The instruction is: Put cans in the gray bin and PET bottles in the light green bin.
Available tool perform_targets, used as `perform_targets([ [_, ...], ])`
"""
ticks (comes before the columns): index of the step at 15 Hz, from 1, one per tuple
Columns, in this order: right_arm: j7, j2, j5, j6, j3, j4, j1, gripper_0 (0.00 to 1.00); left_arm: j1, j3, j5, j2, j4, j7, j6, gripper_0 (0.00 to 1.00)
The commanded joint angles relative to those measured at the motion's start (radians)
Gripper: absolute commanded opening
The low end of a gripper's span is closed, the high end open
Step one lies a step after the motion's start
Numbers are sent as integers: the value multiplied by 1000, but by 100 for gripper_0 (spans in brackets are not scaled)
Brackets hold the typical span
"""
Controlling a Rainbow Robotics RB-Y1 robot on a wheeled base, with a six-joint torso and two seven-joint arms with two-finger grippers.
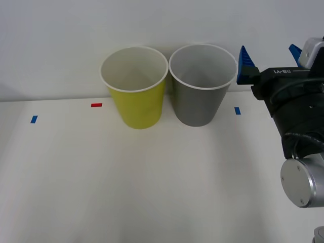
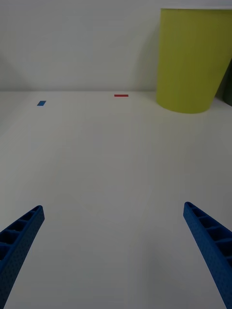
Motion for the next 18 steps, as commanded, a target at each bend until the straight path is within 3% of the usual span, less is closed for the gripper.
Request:
perform_targets([
  [1, -1, -28, 2, -146, 15, -1, 127, 100, 0, 0, 0, 0, 0, 0, 0, 100],
  [10, -1, -149, 12, -559, 25, 1, 549, 100, 0, 0, 0, 0, 0, 0, 0, 100],
  [16, -1, -165, 9, -853, 11, 114, 762, 100, 0, 0, 0, 0, 0, 0, 0, 100],
  [18, -4, -174, 2, -904, 11, 127, 817, 100, 0, 0, 0, 0, 0, 0, 0, 100],
])
